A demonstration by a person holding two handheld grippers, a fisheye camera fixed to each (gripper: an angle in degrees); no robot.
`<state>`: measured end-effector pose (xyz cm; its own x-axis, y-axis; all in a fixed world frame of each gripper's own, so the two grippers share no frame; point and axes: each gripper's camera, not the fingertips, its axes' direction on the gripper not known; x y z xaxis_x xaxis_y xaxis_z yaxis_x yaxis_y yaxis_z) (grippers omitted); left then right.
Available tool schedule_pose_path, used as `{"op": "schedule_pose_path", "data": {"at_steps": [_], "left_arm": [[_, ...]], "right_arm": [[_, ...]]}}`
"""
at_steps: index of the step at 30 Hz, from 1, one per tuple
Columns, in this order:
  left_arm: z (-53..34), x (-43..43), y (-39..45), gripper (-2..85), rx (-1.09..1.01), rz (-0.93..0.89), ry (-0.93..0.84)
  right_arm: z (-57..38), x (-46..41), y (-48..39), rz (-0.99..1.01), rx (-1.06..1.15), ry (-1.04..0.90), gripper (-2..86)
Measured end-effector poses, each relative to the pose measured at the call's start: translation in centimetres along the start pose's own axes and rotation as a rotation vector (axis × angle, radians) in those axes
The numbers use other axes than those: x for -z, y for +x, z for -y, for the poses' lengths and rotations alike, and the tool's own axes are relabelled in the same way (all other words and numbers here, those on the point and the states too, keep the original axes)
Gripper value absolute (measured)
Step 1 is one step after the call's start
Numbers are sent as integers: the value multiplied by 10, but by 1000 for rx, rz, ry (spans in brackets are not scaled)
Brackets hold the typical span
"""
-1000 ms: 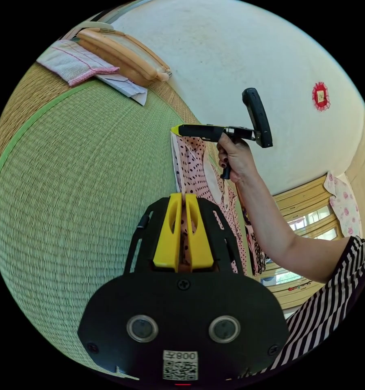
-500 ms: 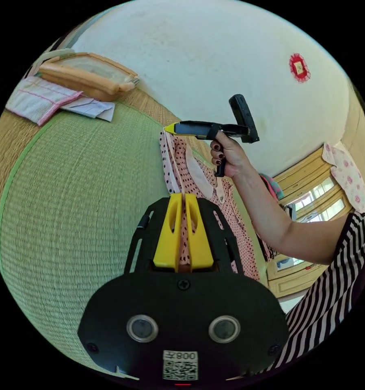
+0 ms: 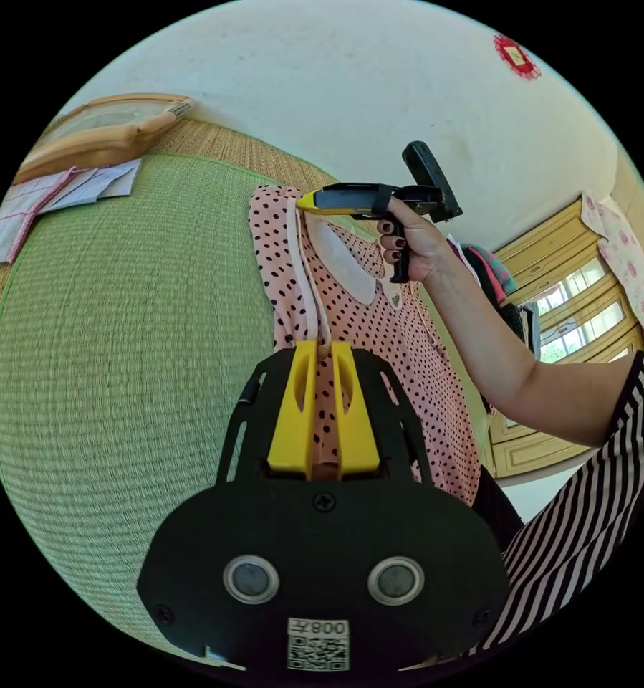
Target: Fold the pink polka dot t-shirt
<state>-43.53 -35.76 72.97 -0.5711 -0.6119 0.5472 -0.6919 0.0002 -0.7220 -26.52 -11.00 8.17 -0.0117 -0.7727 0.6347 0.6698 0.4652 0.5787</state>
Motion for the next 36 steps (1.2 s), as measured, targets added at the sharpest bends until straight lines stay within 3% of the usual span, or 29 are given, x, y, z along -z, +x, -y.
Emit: {"op": "schedule_pose_path", "data": {"at_steps": [7, 12, 17, 26, 32, 36], "left_arm": [[-5, -24, 9, 31, -12, 27, -26], [-12, -43, 10, 26, -3, 14, -31], [-22, -55, 11, 23, -8, -49, -6], [-44, -89, 19, 18, -10, 43, -40], [-68, -102, 24, 16, -15, -20, 17], [-84, -126, 28, 16, -6, 27, -47]], "right_arm": [[-11, 3, -39, -8, 122, 13, 2], [-8, -39, -56, -223, 164, -108, -1], [-18, -37, -60, -192, 160, -95, 0], [-42, -20, -95, -228, 206, -61, 1], [-58, -12, -102, -181, 166, -62, 1], [-78, 6, -125, -203, 188, -28, 1]]}}
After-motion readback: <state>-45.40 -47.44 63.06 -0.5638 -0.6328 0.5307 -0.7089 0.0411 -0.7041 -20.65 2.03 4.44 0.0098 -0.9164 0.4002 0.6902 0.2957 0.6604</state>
